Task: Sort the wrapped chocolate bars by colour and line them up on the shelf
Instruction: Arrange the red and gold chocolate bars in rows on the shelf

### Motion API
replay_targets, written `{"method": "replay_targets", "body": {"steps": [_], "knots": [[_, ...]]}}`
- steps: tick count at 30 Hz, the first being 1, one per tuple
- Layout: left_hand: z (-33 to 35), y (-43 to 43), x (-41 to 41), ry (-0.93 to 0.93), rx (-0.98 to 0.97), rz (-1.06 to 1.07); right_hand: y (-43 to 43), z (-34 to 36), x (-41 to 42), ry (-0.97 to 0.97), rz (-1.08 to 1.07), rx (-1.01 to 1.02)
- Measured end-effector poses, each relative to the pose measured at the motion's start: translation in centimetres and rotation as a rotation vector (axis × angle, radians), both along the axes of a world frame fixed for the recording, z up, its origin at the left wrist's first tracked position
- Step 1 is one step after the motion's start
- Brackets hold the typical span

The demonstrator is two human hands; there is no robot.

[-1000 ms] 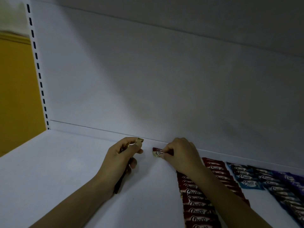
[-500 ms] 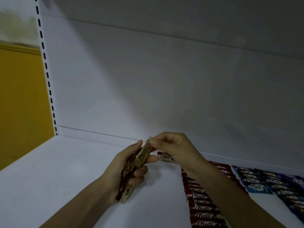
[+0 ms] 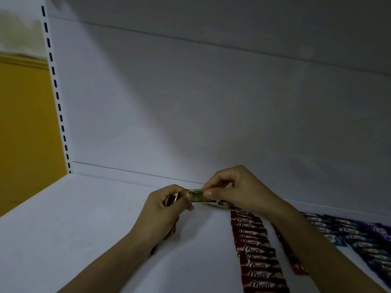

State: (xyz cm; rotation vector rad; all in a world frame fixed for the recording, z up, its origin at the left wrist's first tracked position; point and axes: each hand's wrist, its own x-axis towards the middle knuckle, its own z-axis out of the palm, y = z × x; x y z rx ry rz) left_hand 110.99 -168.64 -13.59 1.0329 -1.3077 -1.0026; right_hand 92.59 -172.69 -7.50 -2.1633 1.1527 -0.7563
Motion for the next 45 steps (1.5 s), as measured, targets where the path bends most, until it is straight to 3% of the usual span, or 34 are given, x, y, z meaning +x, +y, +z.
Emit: {"method": "replay_targets", "body": {"steps": [8, 11, 17, 22, 31, 45], "knots": [[-0.2, 0.7, -0.2, -0.336, -0.341, 0.095, -0.1, -0.3, -0.2, 0.036, 0.115, 0.25], [-0.5, 0.5, -0.4, -0.26, -0.291, 0.096, -0.2, -0.2, -0.2, 0.02, 0.08, 0.257], [-1.2, -0.6, 0.2, -0.125, -0.113, 0.182, -1.5, -1.6, -1.4, 0.133, -0.201, 0.074], [-1.5, -0.8, 0.2, -0.111, -0.089, 0.173, -2.6, -3.8, -1.7, 0.203, -0.333, -0.018], [-1.8, -1.1, 0.2, -0.071, -0.069, 0.173, -2.7, -5.4, -1.3, 0.354, -0.307, -0.223], [-1.8, -1.1, 0.2, -0.113, -0.088, 0.191, -2.4, -5.0, -1.0, 0.47, -0.264, -0.215]]}}
